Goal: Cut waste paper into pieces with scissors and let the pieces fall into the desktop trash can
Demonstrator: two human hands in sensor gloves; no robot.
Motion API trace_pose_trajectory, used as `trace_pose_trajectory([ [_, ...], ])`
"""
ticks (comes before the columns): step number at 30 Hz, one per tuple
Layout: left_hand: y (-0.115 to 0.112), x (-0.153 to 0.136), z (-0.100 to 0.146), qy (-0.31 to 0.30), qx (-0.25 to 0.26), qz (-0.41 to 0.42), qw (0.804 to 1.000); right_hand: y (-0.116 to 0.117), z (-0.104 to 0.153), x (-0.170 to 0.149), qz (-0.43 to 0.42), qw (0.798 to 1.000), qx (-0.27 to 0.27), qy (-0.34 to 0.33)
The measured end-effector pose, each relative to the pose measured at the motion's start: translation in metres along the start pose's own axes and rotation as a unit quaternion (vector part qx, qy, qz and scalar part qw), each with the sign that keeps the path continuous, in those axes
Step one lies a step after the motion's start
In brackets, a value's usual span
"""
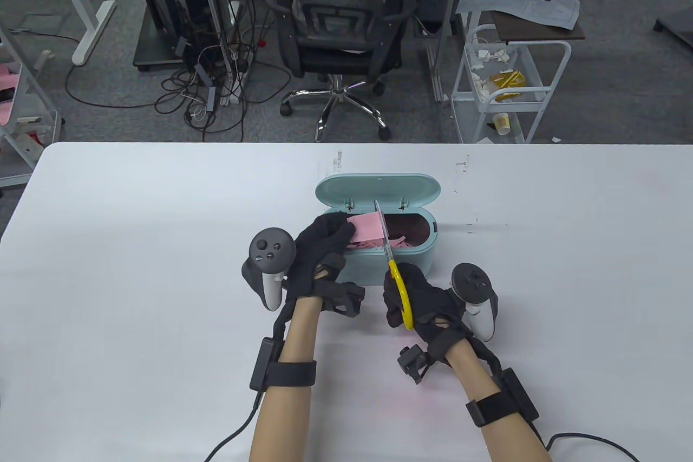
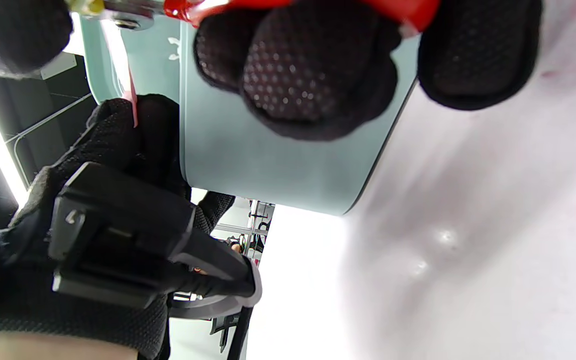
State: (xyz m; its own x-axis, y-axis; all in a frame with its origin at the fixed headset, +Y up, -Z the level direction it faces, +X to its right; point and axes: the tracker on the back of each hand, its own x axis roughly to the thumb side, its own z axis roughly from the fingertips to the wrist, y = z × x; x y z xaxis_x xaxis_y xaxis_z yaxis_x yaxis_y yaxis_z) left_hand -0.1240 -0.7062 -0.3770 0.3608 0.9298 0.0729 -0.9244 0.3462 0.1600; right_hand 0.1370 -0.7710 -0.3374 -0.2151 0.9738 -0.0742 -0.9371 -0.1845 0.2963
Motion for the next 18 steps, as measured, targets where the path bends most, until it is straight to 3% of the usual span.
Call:
trace_pose_trajectory([
  [18,0.0004,-0.0002,-0.0006,-0.002,-0.002,-0.004,1.000,-0.0044,0.0001,0.0002,0.006,0.999,-0.041,0.000],
])
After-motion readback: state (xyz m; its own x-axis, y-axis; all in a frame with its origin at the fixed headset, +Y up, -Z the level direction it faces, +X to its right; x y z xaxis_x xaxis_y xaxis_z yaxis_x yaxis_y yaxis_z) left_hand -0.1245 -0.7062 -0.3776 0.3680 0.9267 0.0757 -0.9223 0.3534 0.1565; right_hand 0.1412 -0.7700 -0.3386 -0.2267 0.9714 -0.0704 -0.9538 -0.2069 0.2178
